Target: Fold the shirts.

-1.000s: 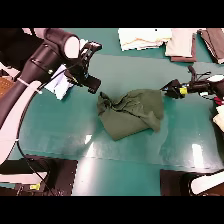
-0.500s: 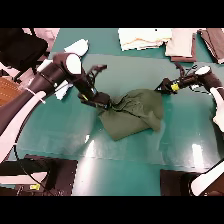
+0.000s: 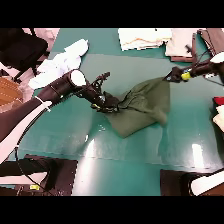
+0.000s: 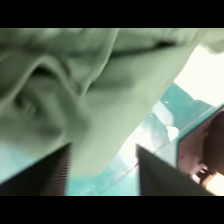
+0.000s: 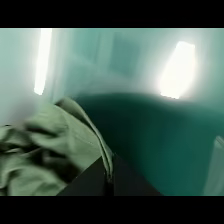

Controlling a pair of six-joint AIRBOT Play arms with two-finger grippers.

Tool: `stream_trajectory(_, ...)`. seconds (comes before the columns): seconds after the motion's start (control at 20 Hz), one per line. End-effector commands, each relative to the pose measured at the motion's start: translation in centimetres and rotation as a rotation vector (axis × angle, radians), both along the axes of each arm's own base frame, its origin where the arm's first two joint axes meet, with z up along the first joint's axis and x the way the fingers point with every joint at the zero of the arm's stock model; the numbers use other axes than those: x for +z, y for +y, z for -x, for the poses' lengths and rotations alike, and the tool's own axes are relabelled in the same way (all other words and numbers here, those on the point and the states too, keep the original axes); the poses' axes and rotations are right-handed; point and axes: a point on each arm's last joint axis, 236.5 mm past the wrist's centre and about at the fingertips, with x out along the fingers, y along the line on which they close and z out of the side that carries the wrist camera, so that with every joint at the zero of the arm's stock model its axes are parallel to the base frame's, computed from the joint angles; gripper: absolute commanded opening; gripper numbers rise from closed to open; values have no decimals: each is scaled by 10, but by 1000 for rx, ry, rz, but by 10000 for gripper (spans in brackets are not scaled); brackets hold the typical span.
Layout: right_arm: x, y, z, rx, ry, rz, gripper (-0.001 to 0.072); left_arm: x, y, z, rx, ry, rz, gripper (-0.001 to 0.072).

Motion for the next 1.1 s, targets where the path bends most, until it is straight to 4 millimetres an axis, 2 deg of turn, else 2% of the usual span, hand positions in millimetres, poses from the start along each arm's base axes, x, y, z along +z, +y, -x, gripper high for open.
stream_trajectory(0.0,63,-33,1,-71,-147,80,20,-24,32,-17,18,-81,-172,196)
stream_trajectory(0.05,78,-40,6,-79,-177,106,20,-31,47,-22,2,-117,-244,37)
stream_trajectory(0.15,108,-51,21,-102,-230,158,21,-39,67,-30,17,-141,-332,31)
stream_trajectory(0.2,125,-53,29,-111,-264,175,20,-39,71,-32,34,-142,-346,31)
stream_trajectory(0.25,150,-51,40,-117,-319,181,20,-37,67,-35,68,-132,-317,32)
stream_trajectory(0.3,175,-43,51,-119,-380,176,20,-30,51,-36,98,-119,-241,32)
stream_trajectory(0.35,196,-33,63,-109,-434,174,19,-15,24,-37,122,-105,-111,32)
stream_trajectory(0.4,212,-21,74,-91,-480,170,19,10,-8,-37,125,-104,60,33)
stream_trajectory(0.45,222,-9,86,-73,-507,166,19,44,-42,-41,138,-120,255,33)
stream_trajectory(0.5,225,-1,95,-67,-508,164,19,74,-64,-47,170,-147,403,33)
stream_trajectory(0.55,221,8,103,-55,-491,160,19,98,-79,-56,223,-178,507,101)
stream_trajectory(0.6,216,19,112,-38,-471,147,19,110,-90,-62,276,-185,560,300)
stream_trajectory(0.65,206,28,121,-25,-443,136,19,112,-102,-61,310,-179,580,503)
stream_trajectory(0.7,193,37,131,-8,-406,127,19,107,-116,-53,301,-167,578,537)
stream_trajectory(0.75,180,44,139,7,-373,126,19,99,-134,-38,274,-136,574,538)
stream_trajectory(0.85,147,43,160,13,-303,175,19,74,-168,-8,237,-57,563,538)
stream_trajectory(0.9,137,40,169,10,-287,196,19,61,-180,-1,251,-21,558,539)
stream_trajectory(1.05,121,23,196,-44,-267,219,19,27,-203,-8,318,28,539,539)
